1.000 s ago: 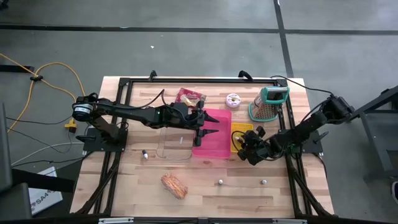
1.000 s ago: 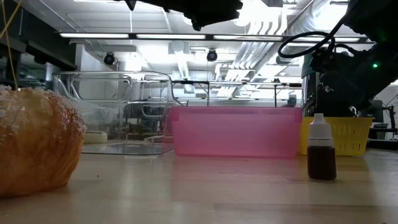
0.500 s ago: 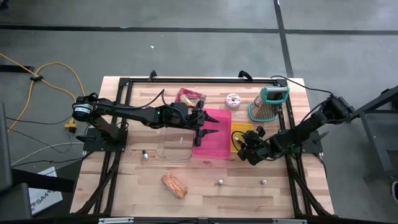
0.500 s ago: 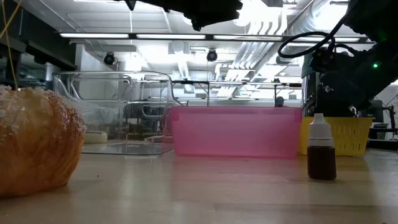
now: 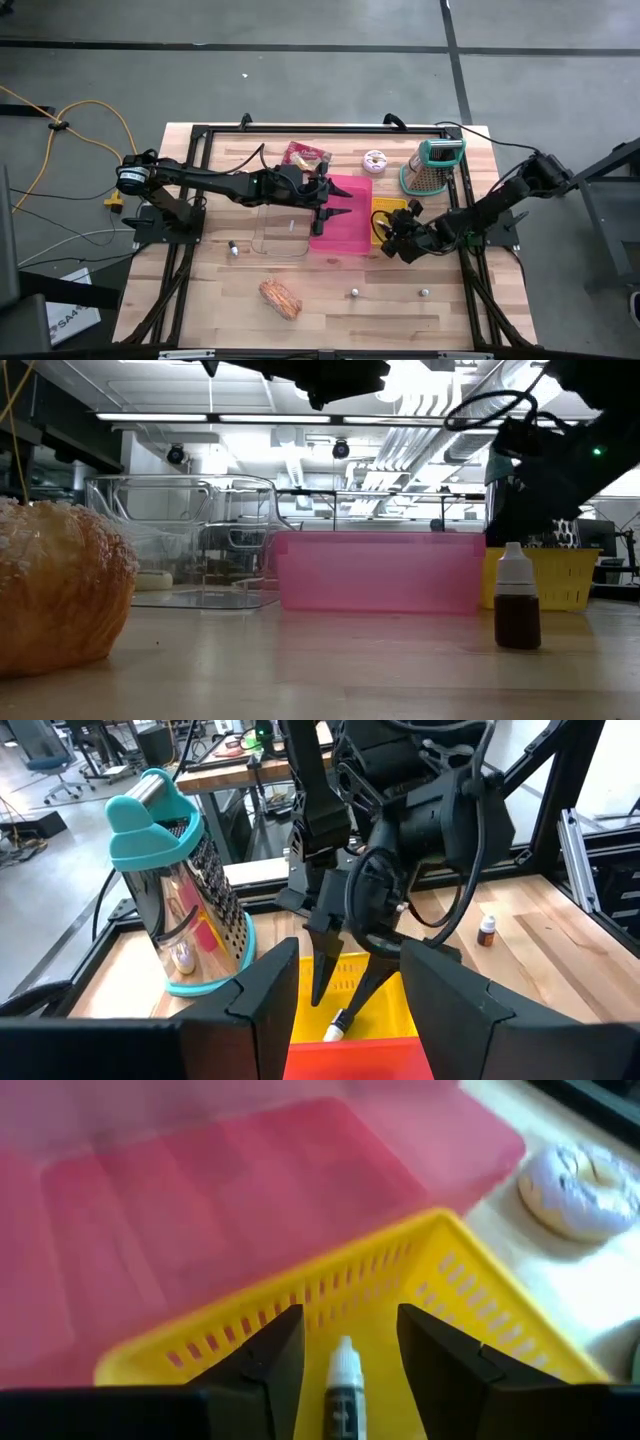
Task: Pick & Place Food Item
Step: Put the black food coloring bottle into the yellow bin
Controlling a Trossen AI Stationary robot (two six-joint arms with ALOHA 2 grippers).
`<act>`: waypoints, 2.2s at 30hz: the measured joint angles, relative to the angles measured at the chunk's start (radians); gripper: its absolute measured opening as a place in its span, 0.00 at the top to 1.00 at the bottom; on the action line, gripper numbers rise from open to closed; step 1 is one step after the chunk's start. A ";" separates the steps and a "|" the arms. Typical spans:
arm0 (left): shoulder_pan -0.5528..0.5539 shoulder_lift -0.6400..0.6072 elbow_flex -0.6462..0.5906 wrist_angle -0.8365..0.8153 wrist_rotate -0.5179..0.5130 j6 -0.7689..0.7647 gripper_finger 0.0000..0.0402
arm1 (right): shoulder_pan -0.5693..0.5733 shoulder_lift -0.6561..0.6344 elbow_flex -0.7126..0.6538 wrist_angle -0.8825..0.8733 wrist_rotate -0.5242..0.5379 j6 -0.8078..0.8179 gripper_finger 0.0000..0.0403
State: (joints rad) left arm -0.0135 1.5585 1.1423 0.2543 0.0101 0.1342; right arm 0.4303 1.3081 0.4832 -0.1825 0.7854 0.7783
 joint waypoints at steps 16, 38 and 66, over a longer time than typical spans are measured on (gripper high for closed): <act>-0.019 -0.001 0.000 -0.038 -0.002 -0.004 0.57 | -0.011 -0.254 0.075 0.002 -0.059 -0.273 0.63; -0.127 -0.074 0.001 -0.330 -0.006 -0.034 0.57 | 0.090 -0.399 0.075 0.003 -0.136 -0.339 0.63; -0.134 -0.082 0.000 -0.433 0.002 -0.135 0.57 | 0.100 -0.399 0.075 0.045 -0.137 -0.339 0.63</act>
State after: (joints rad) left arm -0.1471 1.4761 1.1427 -0.1792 0.0117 -0.0012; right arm 0.5304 0.9092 0.5579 -0.1379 0.6480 0.4393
